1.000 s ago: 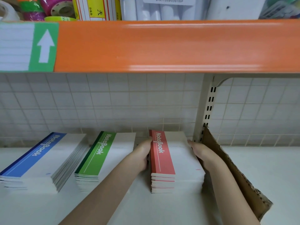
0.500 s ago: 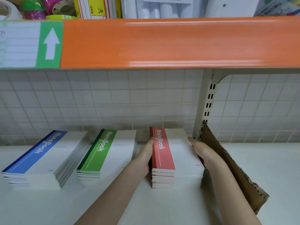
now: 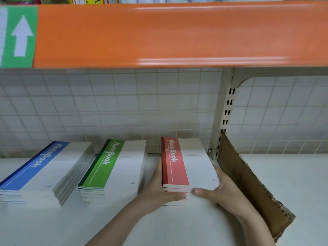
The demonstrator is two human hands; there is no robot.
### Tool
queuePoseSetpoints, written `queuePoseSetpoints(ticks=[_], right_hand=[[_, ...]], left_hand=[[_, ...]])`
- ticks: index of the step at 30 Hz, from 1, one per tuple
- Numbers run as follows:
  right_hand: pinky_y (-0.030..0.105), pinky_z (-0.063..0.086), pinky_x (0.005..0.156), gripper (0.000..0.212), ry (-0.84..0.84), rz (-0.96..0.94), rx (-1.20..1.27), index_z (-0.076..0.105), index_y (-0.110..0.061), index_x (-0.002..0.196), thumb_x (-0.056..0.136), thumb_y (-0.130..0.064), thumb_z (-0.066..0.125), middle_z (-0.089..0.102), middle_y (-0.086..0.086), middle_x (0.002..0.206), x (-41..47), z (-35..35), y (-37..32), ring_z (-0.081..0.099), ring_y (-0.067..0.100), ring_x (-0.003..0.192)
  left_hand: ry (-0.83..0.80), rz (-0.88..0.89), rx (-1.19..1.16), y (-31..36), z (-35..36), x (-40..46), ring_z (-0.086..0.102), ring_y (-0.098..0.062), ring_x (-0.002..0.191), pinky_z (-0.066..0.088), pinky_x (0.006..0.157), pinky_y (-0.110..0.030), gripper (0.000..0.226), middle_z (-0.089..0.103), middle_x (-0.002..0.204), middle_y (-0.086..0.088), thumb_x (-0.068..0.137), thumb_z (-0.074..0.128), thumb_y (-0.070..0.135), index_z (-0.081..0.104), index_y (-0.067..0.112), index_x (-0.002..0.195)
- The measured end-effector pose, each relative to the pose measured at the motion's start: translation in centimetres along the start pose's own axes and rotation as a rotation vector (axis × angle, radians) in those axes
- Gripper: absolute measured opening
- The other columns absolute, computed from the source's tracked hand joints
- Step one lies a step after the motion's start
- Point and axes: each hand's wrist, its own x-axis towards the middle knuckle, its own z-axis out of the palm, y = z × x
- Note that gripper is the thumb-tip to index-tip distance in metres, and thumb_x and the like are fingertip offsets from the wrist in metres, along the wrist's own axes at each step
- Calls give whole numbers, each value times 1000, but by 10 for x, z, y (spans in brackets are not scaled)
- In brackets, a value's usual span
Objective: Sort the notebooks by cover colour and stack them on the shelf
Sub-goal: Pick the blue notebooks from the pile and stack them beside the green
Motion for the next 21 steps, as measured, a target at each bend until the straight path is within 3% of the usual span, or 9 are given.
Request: queuePoseSetpoints(ticks=[3, 8, 11, 16, 19, 21], right_hand=[[17, 51, 82, 66, 25, -32, -48, 54, -19, 124, 66, -11, 82, 68, -5, 116, 2, -1, 4, 62, 9, 109], [17, 51, 83, 66, 36, -45, -107, 53, -20, 124, 65, -17, 83, 68, -8, 114, 4, -3, 8, 62, 6, 107], [22, 52, 87, 67, 48, -43, -114, 54, -21, 124, 64, -19, 84, 68, -7, 115, 3, -3, 8, 62, 7, 107], [18, 52, 82, 68, 120, -32, -127, 56, -24, 122, 61, -24, 86, 69, -11, 111, 1, 0, 9, 63, 3, 103], [23, 53, 85, 66, 166, -9, -145, 57, -26, 120, 61, -23, 88, 69, -11, 109, -1, 0, 10, 64, 4, 102], [19, 53, 80, 64, 175, -11, -166, 58, -29, 117, 62, -22, 88, 69, -14, 107, -4, 1, 10, 64, 0, 98]], left_hand=[[-1, 3, 50, 2, -2, 0, 57, 6, 109, 50, 83, -15, 117, 53, 127, 19, 63, 86, 25, 5, 47, 143], [6, 34, 99, 4, -2, 0, 57, 7, 108, 49, 80, -12, 98, 55, 124, 20, 69, 85, 19, 18, 53, 132], [6, 38, 120, 5, -3, -1, 56, 6, 111, 48, 82, -11, 103, 55, 127, 18, 69, 84, 25, 13, 52, 138], [32, 41, 131, 6, -2, -2, 55, 13, 106, 47, 77, -7, 102, 53, 124, 24, 69, 84, 24, 13, 52, 136], [62, 52, 153, 8, -1, -5, 55, 11, 108, 48, 81, -9, 103, 55, 123, 25, 67, 85, 27, 16, 45, 141], [68, 65, 169, 9, -2, -6, 55, 8, 110, 47, 85, -11, 100, 56, 125, 23, 69, 84, 26, 18, 44, 141]])
